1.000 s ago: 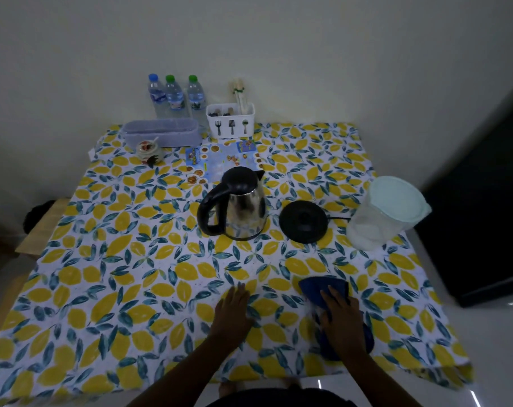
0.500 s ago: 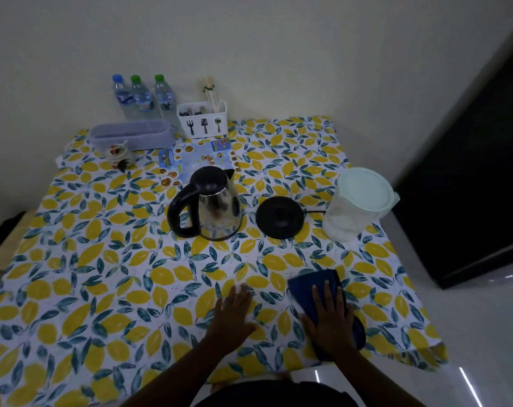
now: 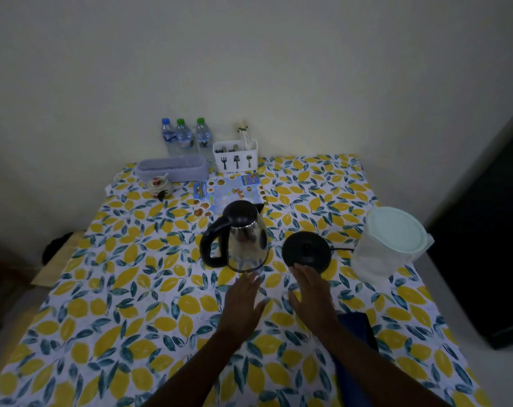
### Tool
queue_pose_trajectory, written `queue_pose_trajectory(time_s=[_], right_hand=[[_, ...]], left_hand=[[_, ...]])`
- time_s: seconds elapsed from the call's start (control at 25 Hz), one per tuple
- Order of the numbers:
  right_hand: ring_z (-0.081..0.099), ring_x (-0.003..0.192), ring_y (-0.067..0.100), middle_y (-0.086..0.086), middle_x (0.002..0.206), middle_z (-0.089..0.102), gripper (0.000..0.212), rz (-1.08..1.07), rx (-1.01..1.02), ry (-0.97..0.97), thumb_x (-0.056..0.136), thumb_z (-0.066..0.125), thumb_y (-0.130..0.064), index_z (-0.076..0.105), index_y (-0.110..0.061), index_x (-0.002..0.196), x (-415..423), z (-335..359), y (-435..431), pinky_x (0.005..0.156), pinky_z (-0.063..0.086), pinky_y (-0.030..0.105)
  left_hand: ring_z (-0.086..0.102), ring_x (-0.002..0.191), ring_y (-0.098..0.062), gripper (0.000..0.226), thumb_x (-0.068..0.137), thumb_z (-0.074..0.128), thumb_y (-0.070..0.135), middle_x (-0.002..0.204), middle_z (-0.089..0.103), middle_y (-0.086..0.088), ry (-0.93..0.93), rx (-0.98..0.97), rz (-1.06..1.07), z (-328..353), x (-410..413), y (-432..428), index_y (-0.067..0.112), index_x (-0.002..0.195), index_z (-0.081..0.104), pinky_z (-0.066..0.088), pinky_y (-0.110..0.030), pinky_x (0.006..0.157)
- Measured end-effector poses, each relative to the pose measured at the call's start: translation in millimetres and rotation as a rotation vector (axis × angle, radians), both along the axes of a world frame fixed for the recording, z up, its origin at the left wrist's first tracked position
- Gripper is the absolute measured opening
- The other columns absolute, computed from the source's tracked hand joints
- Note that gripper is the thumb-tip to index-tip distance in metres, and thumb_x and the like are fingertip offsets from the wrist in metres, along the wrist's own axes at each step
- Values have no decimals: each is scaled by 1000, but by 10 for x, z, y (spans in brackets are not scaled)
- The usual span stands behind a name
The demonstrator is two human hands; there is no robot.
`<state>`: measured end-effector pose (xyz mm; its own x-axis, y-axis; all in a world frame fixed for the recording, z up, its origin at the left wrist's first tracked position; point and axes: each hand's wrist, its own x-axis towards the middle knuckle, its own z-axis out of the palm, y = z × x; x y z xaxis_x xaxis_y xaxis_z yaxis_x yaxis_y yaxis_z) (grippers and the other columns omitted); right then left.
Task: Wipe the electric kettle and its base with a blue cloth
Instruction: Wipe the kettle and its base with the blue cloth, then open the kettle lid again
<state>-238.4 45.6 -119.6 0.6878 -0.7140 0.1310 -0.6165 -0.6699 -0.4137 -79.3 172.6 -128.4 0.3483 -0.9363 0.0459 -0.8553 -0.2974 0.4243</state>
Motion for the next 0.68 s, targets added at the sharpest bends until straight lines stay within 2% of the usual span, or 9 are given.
queue_pose_trajectory(time_s=[0.08,0.12,0.2,0.36,0.44,0.48,0.56,0.68], right_hand=[[41,136,28,9,144,47,60,67,-54,-22,85,64,-30,44,-13,139,404,244,-195,103,44,49],[35,139,27,9,148,42,63,99,-73,-13,86,62,-32,39,-14,142,600,365,-284,106,40,48],[23,145,26,8,156,29,72,155,-101,4,87,61,-34,27,-15,148,953,563,-454,111,32,48],[3,149,24,2,163,5,90,268,-119,84,83,66,-41,11,-19,151,1466,814,-703,116,19,51],[1,149,24,2,163,1,98,304,-68,138,81,68,-44,5,-19,152,1585,778,-770,116,19,51],[5,149,25,3,163,1,101,320,-22,138,80,71,-42,4,-19,152,1619,732,-791,115,23,50],[13,148,25,3,162,6,105,337,97,43,76,76,-35,6,-19,152,1643,622,-826,112,33,49],[13,147,23,-2,162,8,106,319,167,-54,73,80,-31,9,-22,152,1645,547,-854,116,29,46]], left_hand=[[40,139,-32,52,94,57,31,147,46,-13,-34,-189,74,216,251,-146,10,140,45,34,-45,114],[44,135,-34,49,93,60,25,143,50,-15,-50,-254,105,320,390,-220,8,137,47,37,-47,112],[41,137,-33,50,93,59,21,146,46,-15,-57,-286,170,535,654,-355,8,139,44,35,-47,114],[37,138,-33,54,95,56,30,149,41,-15,14,-224,294,734,1062,-572,9,142,39,35,-46,113],[43,133,-33,55,96,56,31,145,46,-15,144,-173,310,688,1148,-622,7,142,37,39,-46,109],[49,127,-34,50,96,57,28,138,51,-15,215,-187,309,640,1185,-639,7,138,41,43,-45,103],[59,107,-33,31,95,58,24,116,61,-13,341,-254,329,565,1248,-647,11,122,51,50,-42,87],[60,84,-29,20,94,60,26,92,60,-10,439,-272,390,543,1309,-640,12,106,54,49,-38,71]])
